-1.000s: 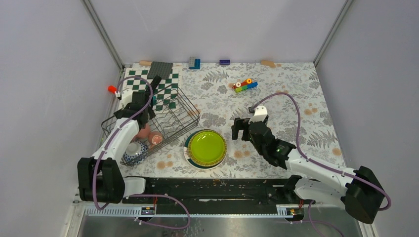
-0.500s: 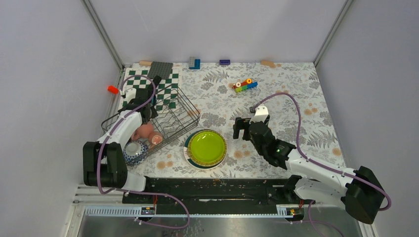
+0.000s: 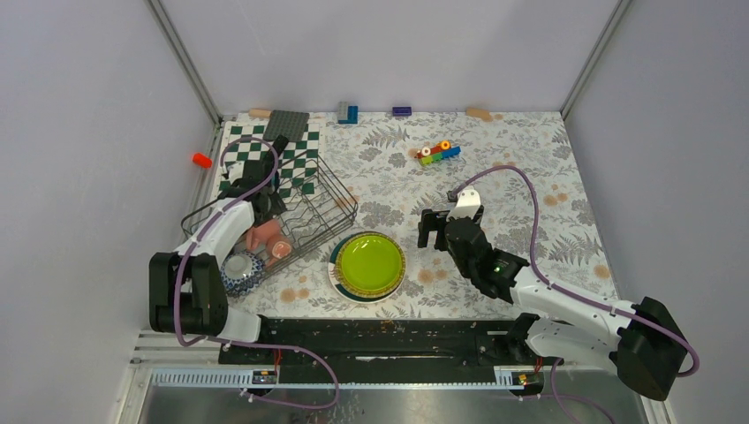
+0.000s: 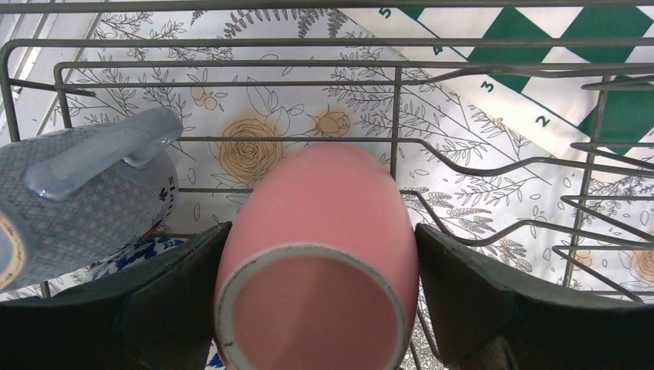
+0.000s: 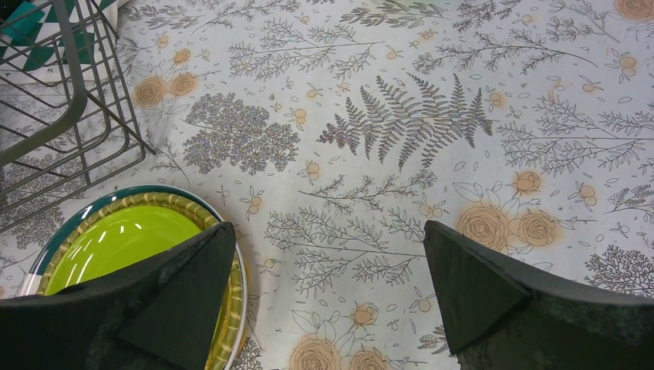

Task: Unload the mixed dishes from the dish rack
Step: Pick up the cup from the dish rack.

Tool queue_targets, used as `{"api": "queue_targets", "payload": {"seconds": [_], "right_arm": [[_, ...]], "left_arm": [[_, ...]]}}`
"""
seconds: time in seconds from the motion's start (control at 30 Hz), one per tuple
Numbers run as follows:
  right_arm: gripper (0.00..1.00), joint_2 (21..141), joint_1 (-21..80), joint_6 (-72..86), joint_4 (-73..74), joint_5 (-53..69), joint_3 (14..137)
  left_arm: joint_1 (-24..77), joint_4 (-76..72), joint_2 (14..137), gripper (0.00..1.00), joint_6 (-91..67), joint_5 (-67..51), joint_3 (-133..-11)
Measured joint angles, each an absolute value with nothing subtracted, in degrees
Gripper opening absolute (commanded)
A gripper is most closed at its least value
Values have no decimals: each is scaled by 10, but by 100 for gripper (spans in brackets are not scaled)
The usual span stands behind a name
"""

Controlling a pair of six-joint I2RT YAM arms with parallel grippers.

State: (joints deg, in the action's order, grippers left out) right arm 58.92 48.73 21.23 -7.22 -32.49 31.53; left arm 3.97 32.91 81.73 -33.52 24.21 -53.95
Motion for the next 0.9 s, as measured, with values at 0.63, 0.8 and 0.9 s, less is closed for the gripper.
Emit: {"api": "queue_targets", "payload": {"seconds": [0.63,0.8,0.9], "right_arm": [[100,593,487,213,-72,-325,315],[100,594,487,213,-72,-325,315],[100,594,487,213,-72,-325,315]], "left_arm": [[39,338,774,18,-342,238,-526],[39,351,728,0,-345,246,-519],[39,358,700,0,-346,251,-516]]}}
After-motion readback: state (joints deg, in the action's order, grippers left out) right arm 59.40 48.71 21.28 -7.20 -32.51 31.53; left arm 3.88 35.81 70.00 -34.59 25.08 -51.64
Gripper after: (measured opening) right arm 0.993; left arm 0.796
